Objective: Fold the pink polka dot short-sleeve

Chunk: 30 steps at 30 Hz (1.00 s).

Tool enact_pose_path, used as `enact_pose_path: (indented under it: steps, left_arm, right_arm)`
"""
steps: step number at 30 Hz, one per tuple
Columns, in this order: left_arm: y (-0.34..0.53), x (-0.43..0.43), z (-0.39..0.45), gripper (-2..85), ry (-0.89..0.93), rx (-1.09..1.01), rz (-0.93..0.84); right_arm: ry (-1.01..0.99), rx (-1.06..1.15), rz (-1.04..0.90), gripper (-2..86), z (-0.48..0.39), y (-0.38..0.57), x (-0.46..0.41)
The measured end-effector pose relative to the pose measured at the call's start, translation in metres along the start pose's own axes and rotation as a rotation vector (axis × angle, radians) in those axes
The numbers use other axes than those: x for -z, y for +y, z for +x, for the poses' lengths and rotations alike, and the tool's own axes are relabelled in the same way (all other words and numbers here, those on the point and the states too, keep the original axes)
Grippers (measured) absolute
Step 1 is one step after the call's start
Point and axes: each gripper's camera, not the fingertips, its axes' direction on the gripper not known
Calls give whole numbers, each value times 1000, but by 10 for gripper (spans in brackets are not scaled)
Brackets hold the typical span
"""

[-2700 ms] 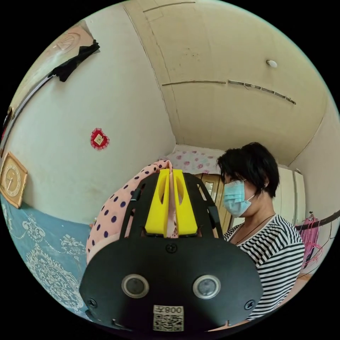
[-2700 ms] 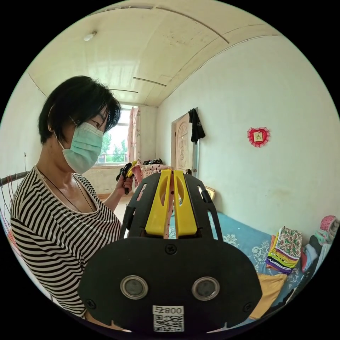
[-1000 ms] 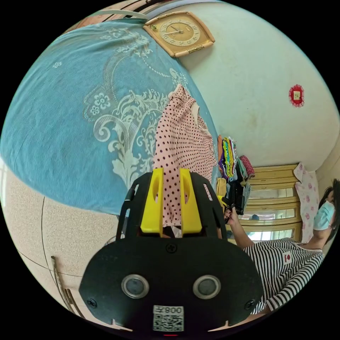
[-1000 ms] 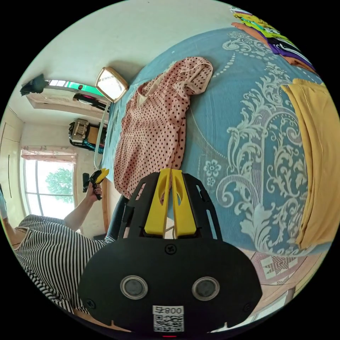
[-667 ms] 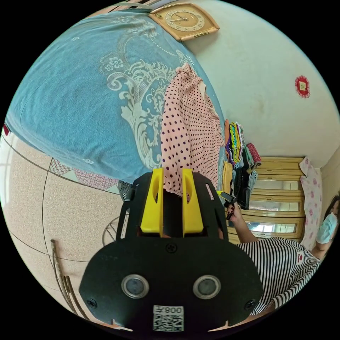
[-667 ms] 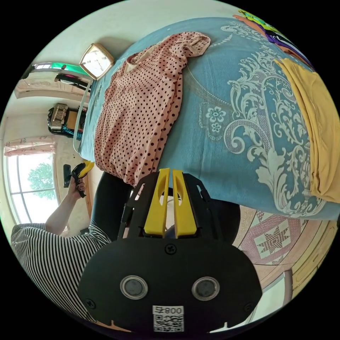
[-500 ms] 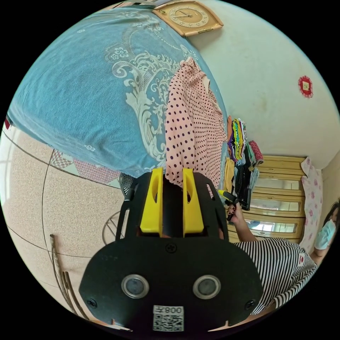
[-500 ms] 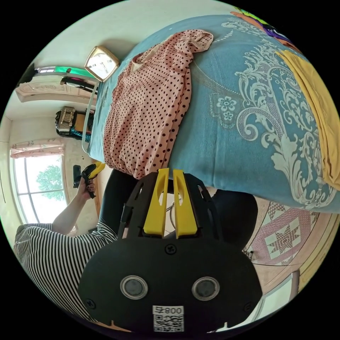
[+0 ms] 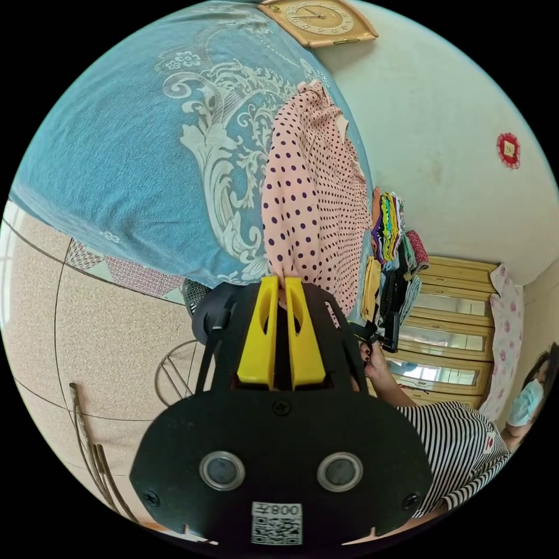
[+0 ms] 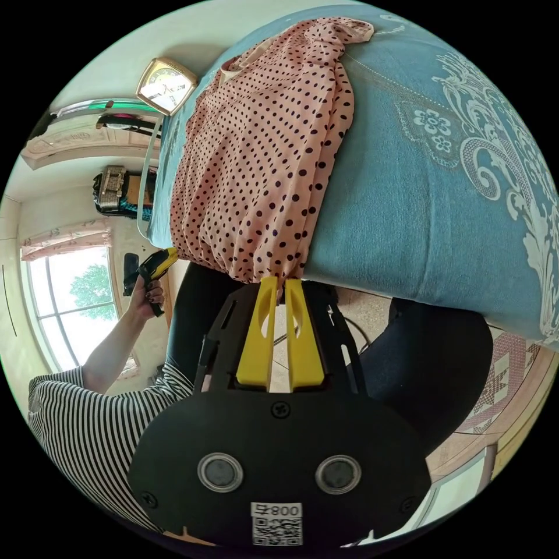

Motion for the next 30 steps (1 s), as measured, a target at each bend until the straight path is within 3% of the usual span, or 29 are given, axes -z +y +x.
enact_pose_path:
  steps: [5,13,30]
  left_arm:
    - [26,17,1,19,85,-20,58]
    - [51,52,18,18,198,-103,151]
    - [82,47,-24,77,106,34,101]
  right_arm:
    - [-96,44,30,5,0,12,5]
    - [-434,128,244,0,-4,52,87]
    - [-355,31,243,0,15,86,82]
